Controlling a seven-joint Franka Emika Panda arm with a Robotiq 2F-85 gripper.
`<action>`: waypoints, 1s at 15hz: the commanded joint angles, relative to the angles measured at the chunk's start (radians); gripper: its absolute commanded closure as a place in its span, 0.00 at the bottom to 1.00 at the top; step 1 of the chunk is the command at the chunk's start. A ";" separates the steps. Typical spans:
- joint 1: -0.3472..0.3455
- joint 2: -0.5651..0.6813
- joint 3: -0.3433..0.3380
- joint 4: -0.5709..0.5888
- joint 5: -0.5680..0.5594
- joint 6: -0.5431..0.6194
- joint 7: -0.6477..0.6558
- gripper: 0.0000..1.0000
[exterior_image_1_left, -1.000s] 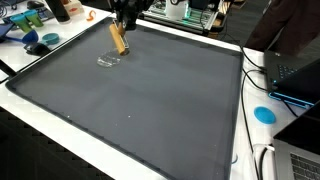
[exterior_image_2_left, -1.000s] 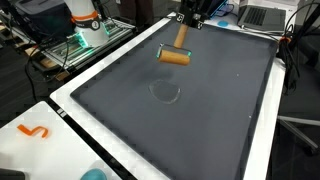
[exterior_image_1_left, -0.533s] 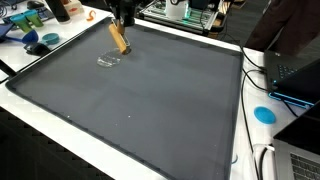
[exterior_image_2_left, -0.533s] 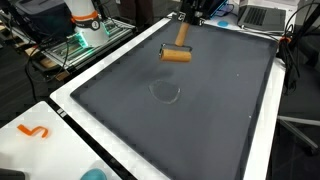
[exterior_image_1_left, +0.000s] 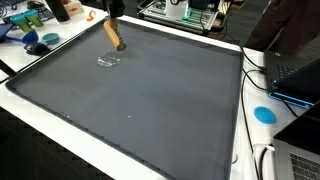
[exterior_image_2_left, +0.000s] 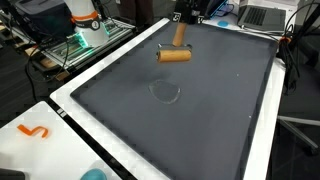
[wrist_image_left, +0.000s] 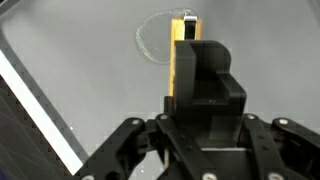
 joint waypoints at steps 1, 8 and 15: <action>-0.043 -0.050 -0.026 -0.018 0.118 0.021 -0.112 0.76; -0.124 -0.087 -0.112 -0.034 0.324 0.091 -0.282 0.76; -0.211 -0.101 -0.195 -0.095 0.619 0.182 -0.534 0.76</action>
